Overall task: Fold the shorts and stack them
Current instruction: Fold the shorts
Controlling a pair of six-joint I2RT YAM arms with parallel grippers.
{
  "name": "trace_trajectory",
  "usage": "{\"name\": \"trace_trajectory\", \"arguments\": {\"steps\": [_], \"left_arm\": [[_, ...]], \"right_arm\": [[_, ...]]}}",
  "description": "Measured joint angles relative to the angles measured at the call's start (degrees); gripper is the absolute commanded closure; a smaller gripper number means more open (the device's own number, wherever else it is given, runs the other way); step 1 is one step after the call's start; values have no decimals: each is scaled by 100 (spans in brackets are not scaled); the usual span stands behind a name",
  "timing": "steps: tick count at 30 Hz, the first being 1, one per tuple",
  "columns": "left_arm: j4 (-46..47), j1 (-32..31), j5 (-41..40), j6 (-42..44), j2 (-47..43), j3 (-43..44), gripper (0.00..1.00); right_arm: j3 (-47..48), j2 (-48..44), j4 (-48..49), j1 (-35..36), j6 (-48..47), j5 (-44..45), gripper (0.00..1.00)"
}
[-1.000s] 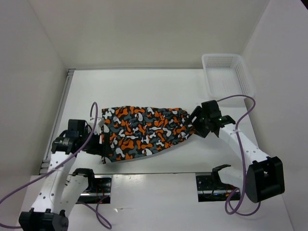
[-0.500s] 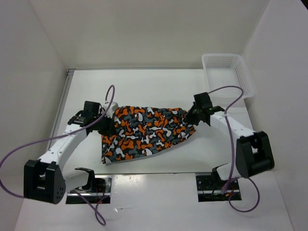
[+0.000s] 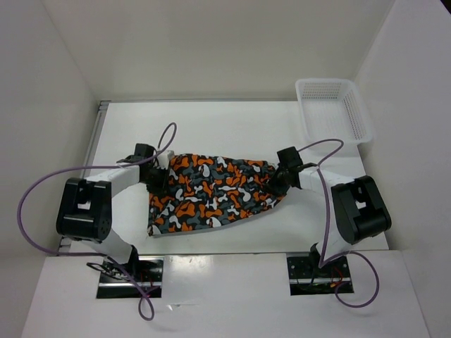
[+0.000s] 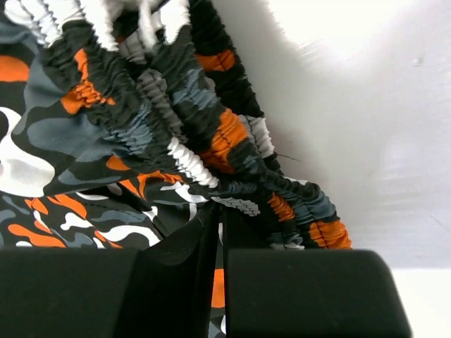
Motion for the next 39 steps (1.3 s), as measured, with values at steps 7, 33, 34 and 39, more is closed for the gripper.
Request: {"name": "trace_trajectory", "arguments": {"steps": [7,33,34,39], "left_arm": [[-22,494,-529,-7,334,516,100],[-188,-977,-382,22,-280,-109,75],[-162,-966,-417,20,-245,-74,75],[-46,-966,-496,4,-31,101,76]], "right_arm": [[-68,13,310,264,52,-101,76],[-599,-2535,-485,-621,52,-122,8],[-684,-2520,-485,-739,81,-201,8],[-999,-2151,-317,-1027,120,-599,8]]}}
